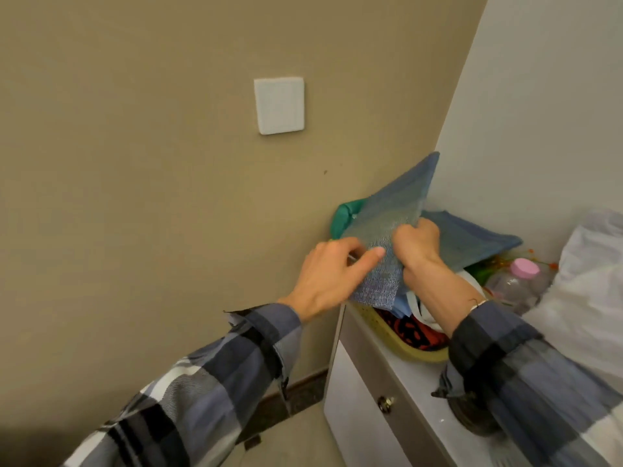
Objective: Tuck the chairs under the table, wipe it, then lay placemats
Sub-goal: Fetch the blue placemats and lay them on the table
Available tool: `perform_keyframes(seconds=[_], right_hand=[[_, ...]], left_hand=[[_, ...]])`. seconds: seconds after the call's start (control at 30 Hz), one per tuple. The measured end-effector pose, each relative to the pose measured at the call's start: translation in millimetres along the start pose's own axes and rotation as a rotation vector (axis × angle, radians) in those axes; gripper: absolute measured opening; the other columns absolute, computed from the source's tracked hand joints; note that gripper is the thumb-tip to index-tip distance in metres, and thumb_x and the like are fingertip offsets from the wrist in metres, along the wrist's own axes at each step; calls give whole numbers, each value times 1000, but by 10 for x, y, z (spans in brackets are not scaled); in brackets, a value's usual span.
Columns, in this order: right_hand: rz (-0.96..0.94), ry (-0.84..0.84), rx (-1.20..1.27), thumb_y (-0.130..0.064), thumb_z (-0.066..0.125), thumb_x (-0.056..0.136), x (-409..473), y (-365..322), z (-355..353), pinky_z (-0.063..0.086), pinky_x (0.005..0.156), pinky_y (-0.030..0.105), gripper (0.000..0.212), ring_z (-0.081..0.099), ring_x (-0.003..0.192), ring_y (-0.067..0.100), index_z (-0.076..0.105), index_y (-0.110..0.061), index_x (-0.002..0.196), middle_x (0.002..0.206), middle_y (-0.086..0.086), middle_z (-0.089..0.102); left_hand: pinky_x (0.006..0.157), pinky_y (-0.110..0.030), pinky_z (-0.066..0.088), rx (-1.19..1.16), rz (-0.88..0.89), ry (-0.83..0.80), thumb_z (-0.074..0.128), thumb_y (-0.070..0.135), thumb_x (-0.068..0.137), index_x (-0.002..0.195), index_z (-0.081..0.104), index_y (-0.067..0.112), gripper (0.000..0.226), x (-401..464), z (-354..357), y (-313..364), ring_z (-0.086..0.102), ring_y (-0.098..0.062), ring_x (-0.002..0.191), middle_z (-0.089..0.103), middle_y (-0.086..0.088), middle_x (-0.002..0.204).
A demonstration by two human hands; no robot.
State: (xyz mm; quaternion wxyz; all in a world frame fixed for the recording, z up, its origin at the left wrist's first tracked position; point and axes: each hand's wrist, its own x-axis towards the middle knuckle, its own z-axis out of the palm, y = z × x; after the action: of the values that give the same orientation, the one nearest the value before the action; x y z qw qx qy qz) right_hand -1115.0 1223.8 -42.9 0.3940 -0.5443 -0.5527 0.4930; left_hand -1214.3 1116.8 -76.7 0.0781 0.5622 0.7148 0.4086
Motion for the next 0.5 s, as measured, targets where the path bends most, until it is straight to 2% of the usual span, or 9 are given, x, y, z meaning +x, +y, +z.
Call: perform_keyframes(seconds=[0.1,0.17,0.23,0.27,0.3,0.33,0.4,0.47,0.5], right_hand=[[-100,-239,-40,6,45,79,-391,-146,-114,57,70,40,22,67,81,28,65,-2,82,83,11,69],[-127,-402,-36,10,49,83,-678,-185,-198,57,77,46,22,68,87,30,65,4,95,95,20,71],[-111,-557,-46,10,53,88,-932,-192,-276,57,84,49,23,69,95,30,66,-5,99,106,17,71],[-98,-631,-61,8,54,90,-1071,-162,-310,57,82,45,25,69,95,27,66,-13,97,106,13,71],[-87,-688,-72,7,54,91,-1149,-130,-346,57,81,42,28,69,94,25,65,-18,95,105,9,72],[-74,-746,-77,7,54,91,-1259,-76,-373,56,82,42,28,69,94,25,65,-19,95,104,7,72],[-55,-817,-98,6,54,91,-1477,32,-411,55,87,46,28,69,95,27,65,-18,99,104,8,72],[-51,-827,-126,6,55,91,-1673,165,-425,55,89,48,26,69,95,28,65,-17,96,102,8,72],[-55,-825,-156,6,56,90,-1793,227,-435,54,90,49,25,69,95,29,65,-18,93,101,8,72]], left_hand=[[69,-35,45,-135,-329,115,51,48,99,85,65,13,41,-271,-126,-67,50,-13,67,59,5,71],[78,-33,45,-226,-518,73,48,49,100,100,65,12,40,-580,-180,-132,56,-13,81,64,2,89],[89,-31,45,-473,-714,39,48,57,97,111,62,14,47,-896,-199,-180,61,-12,94,67,4,105],[91,-33,47,-612,-805,55,49,61,95,114,62,14,53,-1104,-215,-190,63,-14,97,68,2,108],[86,-32,51,-749,-870,73,49,62,94,111,64,15,52,-1251,-219,-218,65,-14,93,70,1,102],[73,-26,53,-869,-916,120,49,59,96,100,66,17,45,-1459,-261,-221,66,-11,77,70,2,86],[47,-19,43,-986,-962,253,51,44,100,79,59,19,33,-1833,-376,-202,51,-5,45,56,8,57],[40,-16,38,-950,-961,391,57,25,100,83,58,15,20,-2194,-508,-202,47,-4,38,55,9,51],[40,-16,40,-922,-945,450,58,17,98,88,59,12,12,-2375,-567,-204,51,-5,43,60,6,57]])
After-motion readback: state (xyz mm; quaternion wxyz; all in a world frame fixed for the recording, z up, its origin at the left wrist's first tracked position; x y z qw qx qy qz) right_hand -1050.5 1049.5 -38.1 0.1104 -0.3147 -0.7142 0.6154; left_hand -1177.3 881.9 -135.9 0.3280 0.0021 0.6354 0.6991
